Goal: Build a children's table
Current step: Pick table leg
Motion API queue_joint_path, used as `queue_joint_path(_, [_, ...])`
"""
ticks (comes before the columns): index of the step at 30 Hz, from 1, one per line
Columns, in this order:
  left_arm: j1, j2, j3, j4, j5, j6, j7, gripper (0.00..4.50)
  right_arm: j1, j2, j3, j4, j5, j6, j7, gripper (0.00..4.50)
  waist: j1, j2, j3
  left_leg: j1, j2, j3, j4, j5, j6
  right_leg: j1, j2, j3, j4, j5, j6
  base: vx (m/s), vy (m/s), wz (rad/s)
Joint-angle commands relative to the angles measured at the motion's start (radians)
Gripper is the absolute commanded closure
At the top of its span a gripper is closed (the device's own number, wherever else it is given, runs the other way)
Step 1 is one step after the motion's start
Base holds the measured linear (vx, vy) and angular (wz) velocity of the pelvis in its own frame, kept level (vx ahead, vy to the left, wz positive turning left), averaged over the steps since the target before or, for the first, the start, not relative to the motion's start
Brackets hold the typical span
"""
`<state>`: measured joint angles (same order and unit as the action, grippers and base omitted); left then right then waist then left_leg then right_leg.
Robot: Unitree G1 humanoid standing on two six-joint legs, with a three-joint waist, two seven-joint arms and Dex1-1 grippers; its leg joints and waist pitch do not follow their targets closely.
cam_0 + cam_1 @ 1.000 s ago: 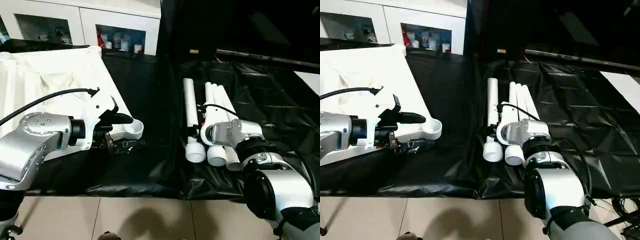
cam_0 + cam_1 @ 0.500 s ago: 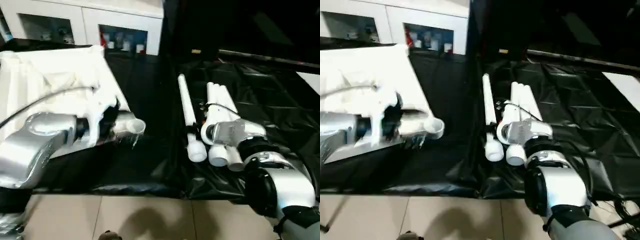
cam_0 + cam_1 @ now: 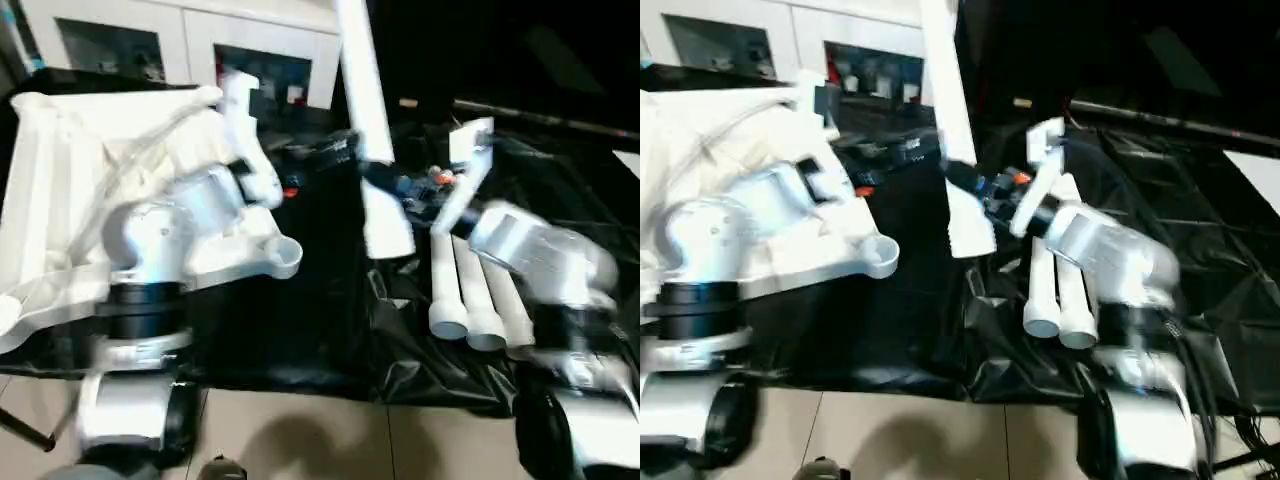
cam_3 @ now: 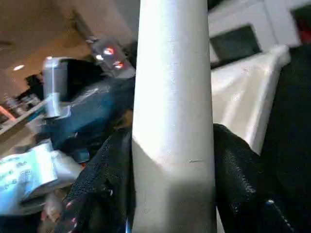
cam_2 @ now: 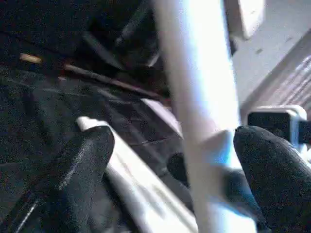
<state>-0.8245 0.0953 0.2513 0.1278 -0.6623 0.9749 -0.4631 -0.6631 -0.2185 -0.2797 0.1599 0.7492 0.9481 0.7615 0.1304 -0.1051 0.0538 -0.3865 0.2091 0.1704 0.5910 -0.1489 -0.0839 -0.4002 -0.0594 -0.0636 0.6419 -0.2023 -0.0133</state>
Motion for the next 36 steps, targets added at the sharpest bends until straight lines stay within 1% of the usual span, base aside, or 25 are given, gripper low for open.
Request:
queue_joint_path(1, [-0.054,-0.032,0.039,0.004,-0.064,0.02,0.031,0.0,0.022,-0.014,-0.01,-0.084,0.042,0.026,0.034,2.64,0.002,0.017,-0.067,0.025,0.017,0.001,-0.06,-0.187,-0.047,0.054,-0.071,0.044,-0.088,-0.146,-0.138,0.0,0.0,0.0])
queue_joint_path(4, [-0.075,-0.055,0.064,0.003,-0.092,0.038,0.044,0.0,0.04,-0.021,0.007,-0.112,0.044,0.03,0.036,2.64,0.003,0.014,-0.068,0.022,0.016,-0.002,-0.06,-0.185,-0.047,0.055,-0.072,0.043,-0.091,-0.174,-0.123,0.0,0.0,0.0])
queue_joint_path(5, [-0.077,-0.056,0.063,0.003,-0.093,0.038,0.043,0.0,0.041,-0.022,0.01,-0.113,0.043,0.029,0.036,2.64,0.001,0.02,-0.068,0.023,0.016,-0.002,-0.06,-0.187,-0.049,0.053,-0.07,0.043,-0.093,-0.173,-0.12,0.0,0.0,0.0])
queue_joint_path(6, [-0.081,-0.061,0.065,0.003,-0.1,0.041,0.044,0.0,0.047,-0.026,0.02,-0.119,0.039,0.025,0.032,2.64,0.001,0.022,-0.067,0.022,0.016,-0.003,-0.061,-0.186,-0.051,0.053,-0.07,0.042,-0.093,-0.174,-0.119,0.0,0.0,0.0])
queue_joint_path(7, [-0.08,-0.064,0.055,-0.007,-0.109,0.048,0.04,0.0,0.055,-0.034,0.045,-0.127,0.018,0.011,0.022,2.64,0.003,0.027,-0.067,0.023,0.017,-0.004,-0.062,-0.187,-0.053,0.053,-0.07,0.042,-0.093,-0.174,-0.117,0.0,0.0,0.0])
queue_joint_path(8, [-0.075,-0.064,0.044,-0.015,-0.11,0.06,0.04,0.0,0.058,-0.038,0.06,-0.133,0.0,-0.003,0.014,2.64,0.002,0.026,-0.069,0.023,0.018,-0.005,-0.062,-0.182,-0.057,0.054,-0.068,0.042,-0.092,-0.158,-0.114,0.0,0.0,0.0])
queue_joint_path(10, [-0.071,-0.063,0.033,-0.02,-0.106,0.067,0.041,0.0,0.058,-0.04,0.069,-0.137,-0.015,-0.015,0.004,2.64,0.002,0.026,-0.069,0.022,0.017,-0.005,-0.062,-0.173,-0.058,0.055,-0.069,0.042,-0.089,-0.137,-0.118,0.0,0.0,0.0])
queue_joint_path(11, [-0.06,-0.051,0.005,-0.025,-0.074,0.068,0.052,0.0,0.051,-0.038,0.086,-0.137,-0.061,-0.042,-0.036,2.64,0.003,0.034,-0.07,0.023,0.018,-0.006,-0.062,-0.173,-0.064,0.053,-0.07,0.042,-0.088,-0.128,-0.121,0.0,0.0,0.0])
queue_joint_path(13, [-0.053,-0.043,-0.007,-0.025,-0.06,0.076,0.067,0.0,0.044,-0.038,0.107,-0.139,-0.106,-0.069,-0.07,2.64,0.002,0.03,-0.07,0.023,0.017,-0.006,-0.063,-0.167,-0.069,0.055,-0.066,0.042,-0.086,-0.108,-0.12,0.0,0.0,0.0])
queue_joint_path(16, [-0.046,-0.042,-0.004,-0.032,-0.042,0.096,0.13,0.0,0.037,-0.054,0.199,-0.167,-0.219,-0.118,-0.129,2.64,0.002,0.033,-0.07,0.022,0.017,-0.006,-0.063,-0.156,-0.076,0.056,-0.066,0.043,-0.084,-0.088,-0.118,0.0,0.0,0.0])
queue_joint_path(17, [-0.046,-0.042,-0.004,-0.032,-0.041,0.096,0.132,0.18,0.036,-0.054,0.201,-0.168,-0.221,-0.119,-0.131,2.64,0.002,0.033,-0.07,0.023,0.017,-0.006,-0.063,-0.157,-0.077,0.057,-0.066,0.043,-0.084,-0.087,-0.116,0.0,0.0,0.0])
queue_joint_path(18, [-0.045,-0.043,-0.002,-0.038,-0.032,0.098,0.154,0.29,0.032,-0.05,0.219,-0.176,-0.24,-0.123,-0.158,2.64,0.002,0.034,-0.07,0.023,0.017,-0.006,-0.063,-0.159,-0.078,0.057,-0.067,0.044,-0.084,-0.089,-0.113,0.0,0.0,0.0])
queue_joint_path(19, [-0.045,-0.05,0.01,-0.048,-0.031,0.1,0.18,0.39,0.023,-0.046,0.252,-0.189,-0.282,-0.135,-0.207,2.64,0.001,0.032,-0.068,0.023,0.017,-0.007,-0.064,-0.162,-0.079,0.057,-0.067,0.044,-0.083,-0.095,-0.111,0.0,0.0,0.0])
queue_joint_path(20, [-0.044,-0.058,0.019,-0.05,-0.035,0.097,0.19,0.49,0.023,-0.039,0.259,-0.202,-0.28,-0.129,-0.215,2.64,0.0,0.03,-0.068,0.024,0.016,-0.006,-0.064,-0.169,-0.078,0.056,-0.067,0.044,-0.085,-0.108,-0.107,0.0,0.0,0.0])
queue_joint_path(21, [-0.044,-0.061,0.022,-0.052,-0.037,0.095,0.193,0.49,0.023,-0.036,0.263,-0.208,-0.28,-0.127,-0.217,2.64,0.0,0.031,-0.067,0.024,0.017,-0.006,-0.064,-0.171,-0.077,0.055,-0.066,0.045,-0.085,-0.109,-0.106,0.0,0.0,0.0])
queue_joint_path(22, [-0.038,-0.079,0.033,-0.054,-0.05,0.085,0.199,0.74,0.028,-0.023,0.284,-0.237,-0.281,-0.121,-0.224,2.64,0.0,0.032,-0.068,0.024,0.018,-0.006,-0.064,-0.173,-0.076,0.055,-0.067,0.045,-0.084,-0.103,-0.106,0.0,0.0,0.0])
queue_joint_path(24, [-0.036,-0.085,0.031,-0.051,-0.05,0.075,0.205,0.81,0.027,-0.015,0.298,-0.245,-0.292,-0.127,-0.232,2.64,0.0,0.032,-0.067,0.025,0.018,-0.007,-0.065,-0.175,-0.073,0.055,-0.066,0.044,-0.084,-0.092,-0.105,0.0,0.0,0.0])
queue_joint_path(25, [-0.039,-0.09,0.034,-0.049,-0.049,0.068,0.218,0.83,0.026,-0.011,0.303,-0.242,-0.302,-0.132,-0.24,2.64,0.0,0.03,-0.067,0.025,0.017,-0.006,-0.065,-0.179,-0.071,0.054,-0.066,0.045,-0.086,-0.095,-0.1,0.0,0.0,0.0])
queue_joint_path(27, [-0.041,-0.093,0.036,-0.047,-0.047,0.064,0.226,1.02,0.024,-0.008,0.307,-0.239,-0.31,-0.137,-0.245,2.64,0.001,0.033,-0.066,0.026,0.018,-0.006,-0.066,-0.193,-0.072,0.052,-0.067,0.045,-0.088,-0.111,-0.094,0.0,0.0,0.0])
queue_joint_path(28, [-0.048,-0.104,0.053,-0.041,-0.048,0.056,0.256,1.16,0.025,0.0,0.314,-0.235,-0.326,-0.149,-0.266,2.64,0.001,0.033,-0.066,0.025,0.018,-0.006,-0.066,-0.195,-0.075,0.052,-0.066,0.045,-0.088,-0.115,-0.09,0.0,0.0,0.0])
queue_joint_path(31, [-0.06,-0.118,0.081,-0.023,-0.051,0.041,0.282,1.33,0.023,0.011,0.323,-0.229,-0.338,-0.163,-0.283,2.64,-0.001,0.032,-0.066,0.025,0.017,-0.007,-0.067,-0.202,-0.079,0.053,-0.067,0.045,-0.09,-0.124,-0.081,0.0,0.0,0.0])
queue_joint_path(33, [-0.064,-0.125,0.089,-0.017,-0.049,0.032,0.286,1.61,0.027,0.012,0.334,-0.227,-0.345,-0.17,-0.28,2.64,-0.001,0.028,-0.066,0.024,0.016,-0.007,-0.067,-0.196,-0.076,0.053,-0.066,0.045,-0.091,-0.12,-0.077,0.0,0.0,0.0])
queue_joint_path(34, [-0.065,-0.129,0.093,-0.013,-0.051,0.028,0.29,1.68,0.029,0.013,0.342,-0.226,-0.349,-0.174,-0.278,2.64,0.0,0.03,-0.067,0.024,0.017,-0.007,-0.066,-0.188,-0.076,0.053,-0.067,0.045,-0.088,-0.105,-0.078,0.0,0.0,0.0])
queue_joint_path(35, [-0.066,-0.13,0.094,-0.01,-0.053,0.025,0.291,1.72,0.029,0.015,0.343,-0.227,-0.346,-0.174,-0.275,2.64,-0.001,0.035,-0.067,0.024,0.017,-0.008,-0.066,-0.188,-0.076,0.053,-0.066,0.045,-0.088,-0.094,-0.077,0.0,0.0,0.0])
queue_joint_path(36, [-0.066,-0.13,0.094,-0.009,-0.053,0.024,0.291,1.8,0.028,0.016,0.343,-0.228,-0.345,-0.173,-0.274,2.64,-0.001,0.033,-0.067,0.024,0.017,-0.007,-0.066,-0.187,-0.075,0.053,-0.065,0.045,-0.088,-0.09,-0.076,0.0,0.0,0.0])
